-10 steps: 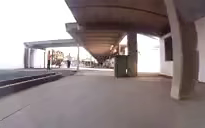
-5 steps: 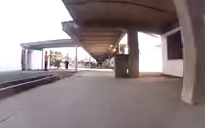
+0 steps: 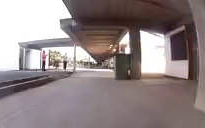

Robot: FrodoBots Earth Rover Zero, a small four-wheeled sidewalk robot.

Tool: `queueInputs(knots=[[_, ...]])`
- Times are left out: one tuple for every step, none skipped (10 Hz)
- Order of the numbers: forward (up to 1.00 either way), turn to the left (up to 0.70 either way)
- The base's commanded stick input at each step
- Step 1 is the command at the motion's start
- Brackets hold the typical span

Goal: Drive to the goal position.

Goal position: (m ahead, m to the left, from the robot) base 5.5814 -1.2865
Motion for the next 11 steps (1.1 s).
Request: queueInputs(knots=[[0.70, 0.00], [0.70, 0.00], [0.70, 0.00], [0.70, 0.00], [0.70, 0.00], [0.70, 0.00], [0.70, 0.00], [0.70, 0.00], [0.70, 0.00], [0.70, 0.00], [0.70, 0.00]])
